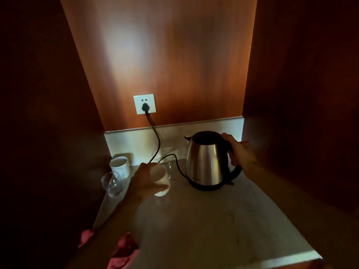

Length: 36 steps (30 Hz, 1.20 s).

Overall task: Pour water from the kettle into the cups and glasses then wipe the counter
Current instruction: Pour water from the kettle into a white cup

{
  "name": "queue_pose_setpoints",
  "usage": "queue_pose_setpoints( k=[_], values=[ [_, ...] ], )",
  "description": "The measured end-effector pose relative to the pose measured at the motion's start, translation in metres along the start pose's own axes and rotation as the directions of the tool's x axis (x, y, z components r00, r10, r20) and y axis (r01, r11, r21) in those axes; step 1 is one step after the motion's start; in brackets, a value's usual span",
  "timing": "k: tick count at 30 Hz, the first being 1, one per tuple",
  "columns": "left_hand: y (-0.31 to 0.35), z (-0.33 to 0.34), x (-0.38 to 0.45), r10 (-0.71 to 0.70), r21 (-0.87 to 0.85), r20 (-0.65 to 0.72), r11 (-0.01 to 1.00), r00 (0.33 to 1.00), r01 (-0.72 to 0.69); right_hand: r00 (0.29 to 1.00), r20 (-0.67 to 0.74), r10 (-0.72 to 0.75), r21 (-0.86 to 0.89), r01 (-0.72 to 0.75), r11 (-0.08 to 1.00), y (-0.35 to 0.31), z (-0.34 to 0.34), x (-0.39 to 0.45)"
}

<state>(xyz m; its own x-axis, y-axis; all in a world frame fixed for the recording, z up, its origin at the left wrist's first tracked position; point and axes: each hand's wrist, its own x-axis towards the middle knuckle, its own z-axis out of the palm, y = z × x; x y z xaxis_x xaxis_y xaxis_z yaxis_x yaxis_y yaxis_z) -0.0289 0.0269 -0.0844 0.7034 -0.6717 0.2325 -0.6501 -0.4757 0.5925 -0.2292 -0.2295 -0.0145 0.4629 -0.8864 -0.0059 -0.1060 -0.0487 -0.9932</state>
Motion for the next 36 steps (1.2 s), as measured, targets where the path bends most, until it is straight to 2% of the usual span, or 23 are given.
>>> queue_pose_setpoints(
  k=[3, 9, 18, 22, 26, 30, 36],
  values=[
    [0.003, 0.014, -0.032, 0.015, -0.048, 0.036, 0.999, 0.999, -0.013, 0.999, 0.050, -0.002, -0.007, 0.003, 1.000, -0.001, -0.002, -0.023],
    [0.007, 0.032, -0.065, -0.024, 0.022, 0.044, 1.000, 0.999, 0.023, 0.994, 0.104, -0.030, -0.028, 0.033, 0.999, 0.002, -0.005, -0.062],
    [0.007, 0.049, -0.090, 0.020, 0.040, -0.018, 0.999, 1.000, -0.019, 0.989, 0.147, -0.021, -0.078, 0.033, 0.996, 0.010, -0.002, -0.087],
    [0.004, 0.052, -0.093, 0.007, -0.169, -0.082, 0.985, 0.997, -0.021, 0.973, 0.229, -0.017, -0.108, 0.043, 0.993, 0.003, -0.006, -0.086],
    [-0.001, 0.056, -0.092, -0.060, -0.355, -0.147, 0.935, 0.987, 0.004, 0.953, 0.301, 0.021, -0.187, 0.037, 0.982, -0.005, -0.010, -0.087],
    [-0.003, 0.060, -0.091, -0.062, -0.344, -0.177, 0.939, 0.982, -0.003, 0.934, 0.352, 0.057, -0.287, 0.050, 0.957, -0.009, -0.010, -0.089],
    [-0.007, 0.054, -0.085, -0.040, -0.275, -0.097, 0.961, 0.995, 0.012, 0.913, 0.388, 0.123, -0.475, 0.084, 0.876, -0.016, -0.006, -0.093]
  ],
)
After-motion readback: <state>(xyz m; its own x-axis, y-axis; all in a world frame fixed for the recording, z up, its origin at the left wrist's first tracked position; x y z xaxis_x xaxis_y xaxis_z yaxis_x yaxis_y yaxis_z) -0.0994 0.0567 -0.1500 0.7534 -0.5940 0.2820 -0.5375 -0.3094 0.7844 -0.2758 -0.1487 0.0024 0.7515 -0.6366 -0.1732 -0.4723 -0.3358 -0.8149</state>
